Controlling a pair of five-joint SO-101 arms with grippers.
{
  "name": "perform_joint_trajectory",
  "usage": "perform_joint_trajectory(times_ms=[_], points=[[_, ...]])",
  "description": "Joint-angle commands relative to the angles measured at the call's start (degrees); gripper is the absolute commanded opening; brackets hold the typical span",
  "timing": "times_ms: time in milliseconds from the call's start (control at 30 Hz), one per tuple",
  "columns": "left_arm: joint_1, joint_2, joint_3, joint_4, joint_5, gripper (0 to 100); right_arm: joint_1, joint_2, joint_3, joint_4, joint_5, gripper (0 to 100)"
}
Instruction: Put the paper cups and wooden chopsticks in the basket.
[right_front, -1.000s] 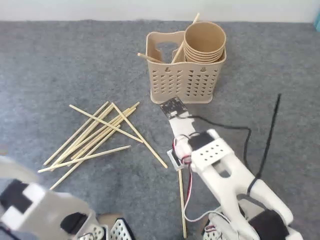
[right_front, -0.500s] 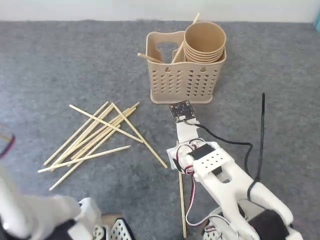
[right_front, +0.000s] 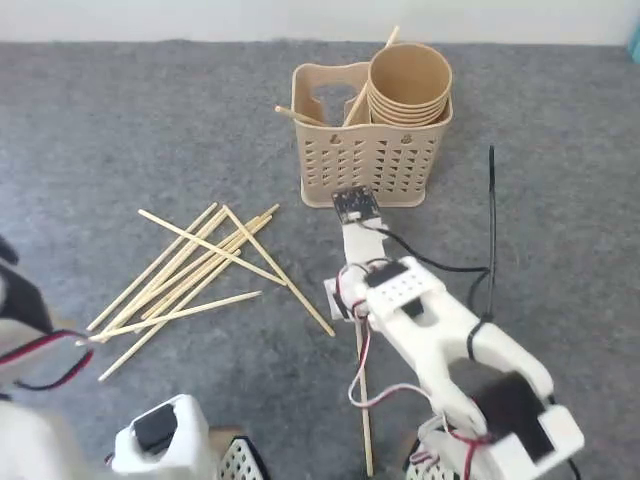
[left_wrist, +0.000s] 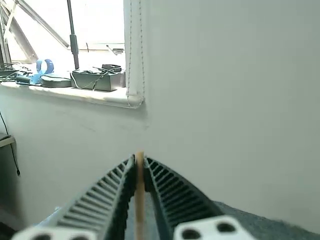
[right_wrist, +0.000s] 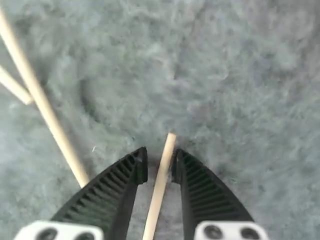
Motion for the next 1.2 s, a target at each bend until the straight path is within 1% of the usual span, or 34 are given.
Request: perform_joint_trajectory(times_ms=[0, 33, 67, 100, 200, 300, 367, 533, 600, 733, 833, 933, 1100, 1167], points=[[0.1, -4.2, 9.8, -6.3, -1.1, 1, 1.0, 1.7, -2.9, 1.1, -1.3, 5.0], [0.1, -5.7, 12.9, -7.9, -1.9, 1, 1.2, 1.7, -2.9, 1.2, -1.4, 0.9], [0.1, -7.2, 15.9, -9.3, -2.5, 1, 1.4, 1.7, -2.9, 1.5, -1.4, 0.4], [0.2, -8.9, 19.0, -10.6, -2.7, 1, 1.4, 1.7, -2.8, 1.6, -1.4, 1.9], [0.3, -13.8, 27.6, -16.4, -2.5, 1, 1.4, 0.8, -2.8, 3.9, -1.4, 0.9], [0.4, -17.8, 34.3, -23.6, -2.4, 1, 1.9, -3.6, -2.4, 7.8, -1.3, 0.8], [0.1, -19.5, 37.4, -27.8, -0.7, 1, 2.3, -8.1, -0.8, 8.7, -1.2, 0.8], [0.0, -20.1, 41.7, -35.3, 2.5, 1, 3.3, -25.4, 6.6, 8.7, 0.9, 0.8], [0.1, -20.1, 42.8, -38.9, 5.0, 1, 3.3, -33.9, 9.9, 9.1, 1.8, 0.8], [0.3, -20.1, 45.5, -51.1, 13.4, 1, 5.0, -52.8, 18.0, 8.5, 3.9, 0.8], [0.5, -20.0, 47.5, -59.5, 16.1, 1, 6.0, -66.5, 24.5, 8.5, 4.0, 0.8], [5.0, -20.0, 48.9, -64.9, 16.0, 1, 6.3, -79.2, 31.4, 7.1, 4.0, 0.8], [16.3, -20.0, 49.5, -68.7, 15.8, 1, 6.8, -98.1, 38.6, 7.2, 3.9, 0.8], [20.7, -19.3, 49.5, -70.1, 15.8, 1, 8.7, -98.6, 38.9, 6.5, 3.5, 0.8]])
